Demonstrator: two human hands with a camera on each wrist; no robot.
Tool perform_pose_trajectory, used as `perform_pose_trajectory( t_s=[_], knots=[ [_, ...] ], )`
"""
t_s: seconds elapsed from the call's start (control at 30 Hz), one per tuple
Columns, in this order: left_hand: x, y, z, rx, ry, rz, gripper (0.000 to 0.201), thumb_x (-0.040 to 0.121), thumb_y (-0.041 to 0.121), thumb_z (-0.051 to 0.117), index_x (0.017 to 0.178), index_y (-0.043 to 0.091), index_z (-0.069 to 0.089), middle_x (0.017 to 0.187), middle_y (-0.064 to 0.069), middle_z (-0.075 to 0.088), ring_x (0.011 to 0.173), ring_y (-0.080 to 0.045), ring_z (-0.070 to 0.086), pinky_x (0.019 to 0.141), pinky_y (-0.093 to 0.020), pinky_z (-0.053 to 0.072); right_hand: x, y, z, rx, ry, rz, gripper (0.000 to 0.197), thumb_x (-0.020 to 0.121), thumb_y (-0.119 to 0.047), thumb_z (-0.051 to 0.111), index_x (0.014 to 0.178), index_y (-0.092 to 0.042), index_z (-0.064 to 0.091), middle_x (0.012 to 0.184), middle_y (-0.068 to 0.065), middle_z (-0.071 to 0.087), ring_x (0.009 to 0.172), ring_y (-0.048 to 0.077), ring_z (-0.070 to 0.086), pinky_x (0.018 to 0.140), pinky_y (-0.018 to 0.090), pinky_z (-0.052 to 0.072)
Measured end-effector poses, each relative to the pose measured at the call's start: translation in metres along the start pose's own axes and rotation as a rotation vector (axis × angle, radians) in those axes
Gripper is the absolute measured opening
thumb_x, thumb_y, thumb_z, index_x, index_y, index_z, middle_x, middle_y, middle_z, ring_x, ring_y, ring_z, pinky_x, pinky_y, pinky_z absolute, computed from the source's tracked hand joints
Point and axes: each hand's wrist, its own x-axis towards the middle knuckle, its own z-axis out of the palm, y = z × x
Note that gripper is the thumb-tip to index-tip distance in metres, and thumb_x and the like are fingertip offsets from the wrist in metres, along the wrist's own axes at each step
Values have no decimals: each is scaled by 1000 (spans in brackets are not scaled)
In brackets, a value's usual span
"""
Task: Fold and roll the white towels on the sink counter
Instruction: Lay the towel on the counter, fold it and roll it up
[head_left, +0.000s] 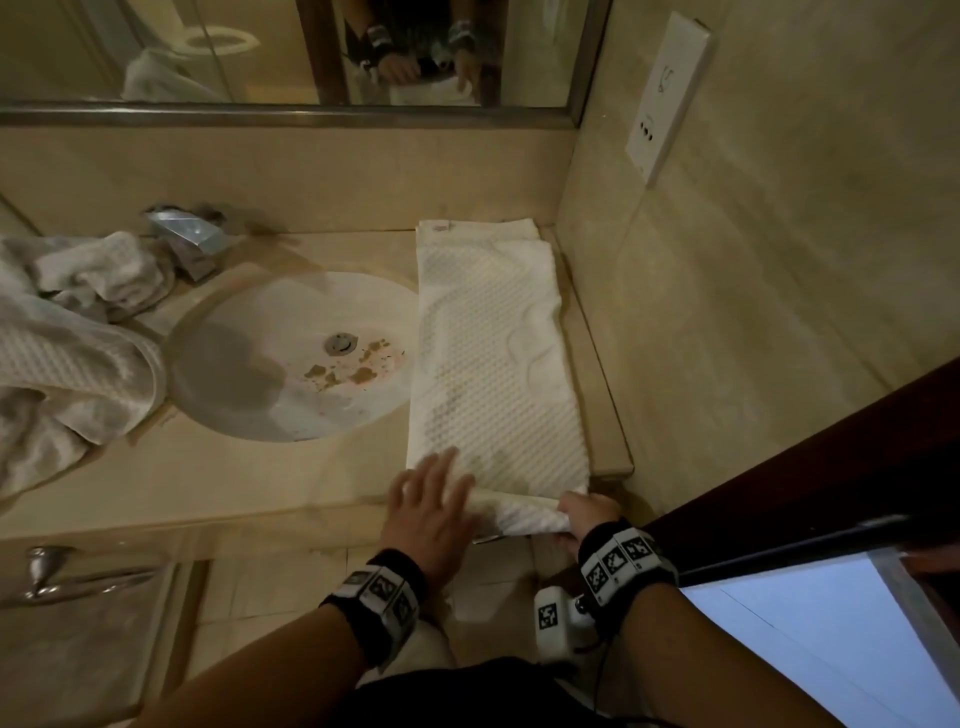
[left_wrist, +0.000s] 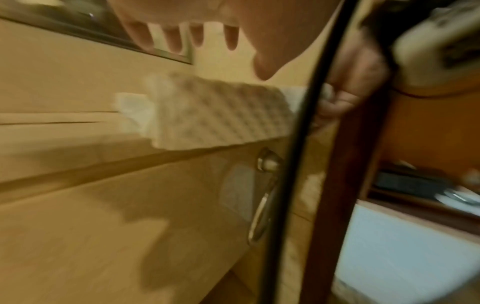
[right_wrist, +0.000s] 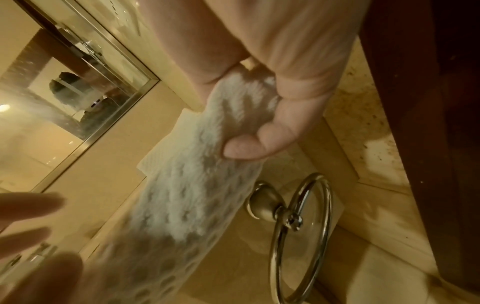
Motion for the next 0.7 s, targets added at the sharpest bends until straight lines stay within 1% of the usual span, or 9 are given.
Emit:
perform_pose_trajectory(
  t_s=[0.07,0.13,0.17,0.23,0.3,0.4,0.5,0.57,0.7],
  knots=[
    [-4,5,8,79,-139,187,67,63,59,69,118,26,49,129,-6,57,115,-29,56,95,-48,44,-1,-3,0,-48,-10,15,22,86,-5,54,108,2,54,100,21,59,90,39,60,86,50,55],
    [-1,9,6,68,-261,172,83,42,45,86,115,25,51,107,-1,67,94,-24,65,82,-43,53,-2,-6,-3,-105,-10,23,25,85,-5,55,108,5,54,90,20,59,80,38,60,86,52,54],
    [4,9,6,81,-263,161,80,41,35,87,113,23,53,102,0,67,89,-24,65,80,-41,53,-3,-8,-3,-123,-9,23,26,84,-4,55,108,6,53,85,19,58,74,36,59,87,52,54],
    [14,12,0,93,-285,121,54,69,22,72,119,19,51,114,-4,62,103,-28,58,93,-40,44,-4,-11,-6,-148,-7,7,28,83,-3,56,108,8,54,78,18,58,68,33,58,87,52,53],
    [22,15,-2,73,-270,90,36,87,19,51,123,18,46,123,-4,56,113,-28,51,99,-38,34,-3,-14,-8,-209,24,-64,35,83,-7,61,114,7,53,86,17,60,74,34,59,84,49,53],
    [34,16,-11,9,-257,28,24,89,22,45,114,20,44,114,-3,61,104,-28,55,94,-38,35,-6,-12,-10,-609,194,-484,59,83,-40,66,127,-10,42,131,16,46,116,35,50,95,45,46],
    [45,14,-20,-52,-258,-23,23,87,20,46,110,19,42,107,-4,65,97,-30,58,88,-37,35,-18,5,-10,-1073,194,-1167,62,76,-62,58,125,-27,43,138,7,47,129,30,42,103,47,28],
    [48,12,-25,-69,-239,-2,25,89,19,45,114,17,42,103,-6,65,93,-32,58,79,-34,31,-23,12,-7,-1366,90,-1253,63,77,-53,64,131,-29,42,137,2,51,131,27,42,106,49,25],
    [52,3,-25,-148,-299,55,34,93,26,41,126,21,35,111,-6,63,92,-32,59,80,-34,39,-15,-1,-3,-1535,15,-1063,52,90,-12,47,140,-25,36,137,-1,49,131,20,39,114,44,11]
  ],
)
